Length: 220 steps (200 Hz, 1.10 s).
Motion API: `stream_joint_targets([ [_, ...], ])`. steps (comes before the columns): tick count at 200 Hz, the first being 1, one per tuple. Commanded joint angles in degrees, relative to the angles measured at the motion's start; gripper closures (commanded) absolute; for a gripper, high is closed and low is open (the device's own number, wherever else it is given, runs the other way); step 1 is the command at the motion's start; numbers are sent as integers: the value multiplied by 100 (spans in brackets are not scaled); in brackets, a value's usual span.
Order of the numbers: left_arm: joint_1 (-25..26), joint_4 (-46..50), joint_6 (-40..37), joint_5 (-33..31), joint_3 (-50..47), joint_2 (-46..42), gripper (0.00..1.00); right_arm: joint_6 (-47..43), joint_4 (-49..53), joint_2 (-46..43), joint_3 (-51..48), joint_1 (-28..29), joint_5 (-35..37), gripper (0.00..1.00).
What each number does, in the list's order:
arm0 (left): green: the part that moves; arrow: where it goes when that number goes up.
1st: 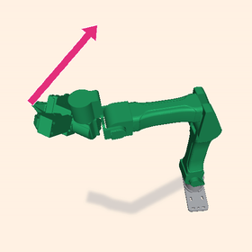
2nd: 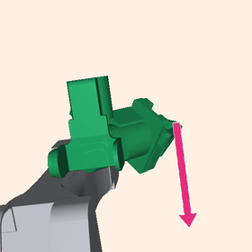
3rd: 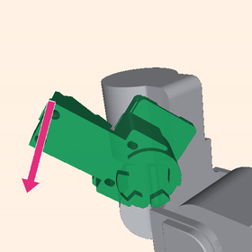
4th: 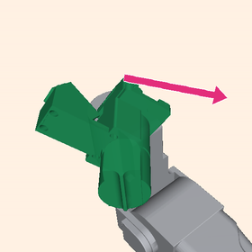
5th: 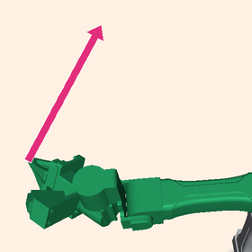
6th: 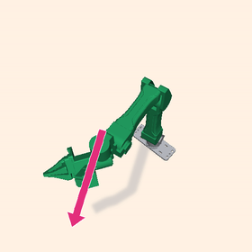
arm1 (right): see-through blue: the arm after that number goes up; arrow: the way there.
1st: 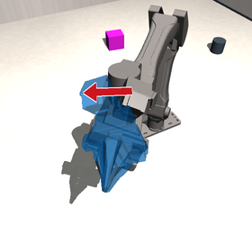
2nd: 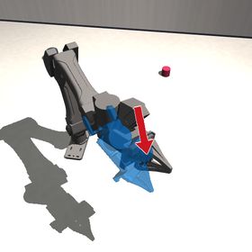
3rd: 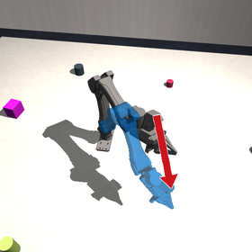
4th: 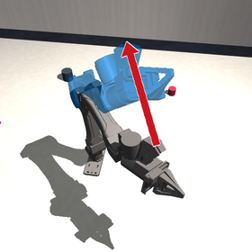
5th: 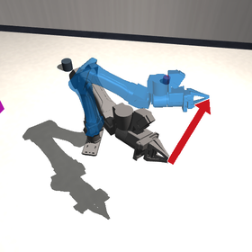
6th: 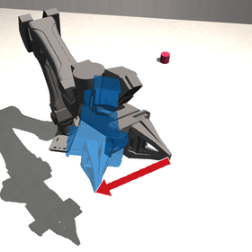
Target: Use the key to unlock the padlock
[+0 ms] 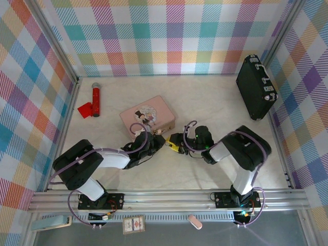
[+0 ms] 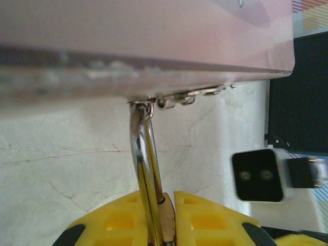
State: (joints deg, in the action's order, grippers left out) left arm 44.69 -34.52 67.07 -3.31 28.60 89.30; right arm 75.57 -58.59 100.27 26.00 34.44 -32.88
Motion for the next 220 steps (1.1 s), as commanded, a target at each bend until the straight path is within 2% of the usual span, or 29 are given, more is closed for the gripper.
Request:
stream_joint_targets([
  [1, -192, 148, 122, 235, -118, -241, 100, -1687, 2391, -965, 245, -16, -94, 50],
  [18, -288, 229, 87, 263, -136, -328, 100, -3009, 4214, -1573, 702, 63, 79, 50],
  [32, -366, 319, 70, 343, -110, -375, 100, -4007, 5481, -1981, 1102, 257, 717, 49],
  [52, -433, 431, 2, 467, -75, -441, 100, -5008, 6242, -2368, 1410, 646, 1519, 49],
  [69, -461, 541, -66, 522, -56, -521, 100, -6153, 6096, -2637, 1436, 1210, 1546, 49],
  [83, -486, 424, -150, 626, -72, -561, 100, -7042, 6056, -2837, 1399, 1951, 2395, 48],
  [92, -496, 331, -172, 704, -90, -579, 100, -7351, 5883, -2880, 1303, 2214, 2784, 48],
  [122, -506, 482, -168, 792, -109, -769, 100, -7575, 4721, -2934, 739, 2360, 3258, 53],
  [148, -496, 539, -165, 894, -126, -879, 100, -8489, 3528, -2662, 238, 2723, 4079, 53],
  [200, -487, 454, -36, 942, -267, -1068, 100, -9070, 2296, -1858, 57, 2799, 4926, 53],
  [220, -492, 522, -119, 1024, -235, -1139, 100, -9192, 1965, -1519, 92, 2797, 5011, 54],
])
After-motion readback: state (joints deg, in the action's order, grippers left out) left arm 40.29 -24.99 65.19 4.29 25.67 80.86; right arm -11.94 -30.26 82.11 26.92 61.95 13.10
